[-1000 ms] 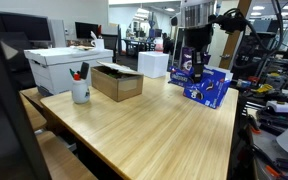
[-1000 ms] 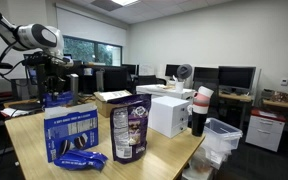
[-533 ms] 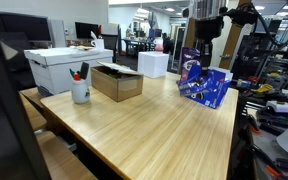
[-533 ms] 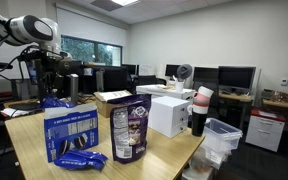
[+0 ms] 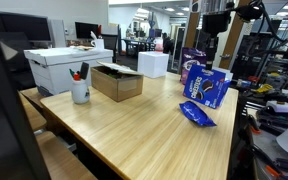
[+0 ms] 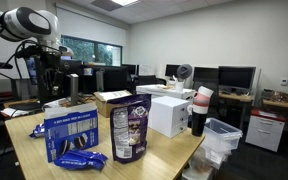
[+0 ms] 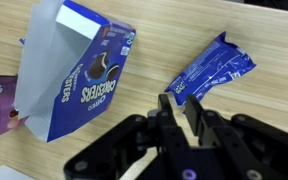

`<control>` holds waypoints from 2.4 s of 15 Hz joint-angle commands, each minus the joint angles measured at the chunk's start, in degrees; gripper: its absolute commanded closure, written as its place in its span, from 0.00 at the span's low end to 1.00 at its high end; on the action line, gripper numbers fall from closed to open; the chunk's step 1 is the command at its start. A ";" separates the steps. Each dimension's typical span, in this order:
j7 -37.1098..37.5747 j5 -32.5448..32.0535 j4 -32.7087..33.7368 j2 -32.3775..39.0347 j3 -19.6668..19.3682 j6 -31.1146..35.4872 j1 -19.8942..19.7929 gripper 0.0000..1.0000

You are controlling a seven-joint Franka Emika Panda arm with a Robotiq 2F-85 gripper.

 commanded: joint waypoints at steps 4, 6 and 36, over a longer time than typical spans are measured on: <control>3.48 1.35 0.24 7.79 3.96 1.85 0.74 0.28; 5.14 1.06 1.00 10.65 4.97 2.14 0.86 0.18; 16.78 0.71 10.96 36.89 -0.62 2.77 4.01 0.50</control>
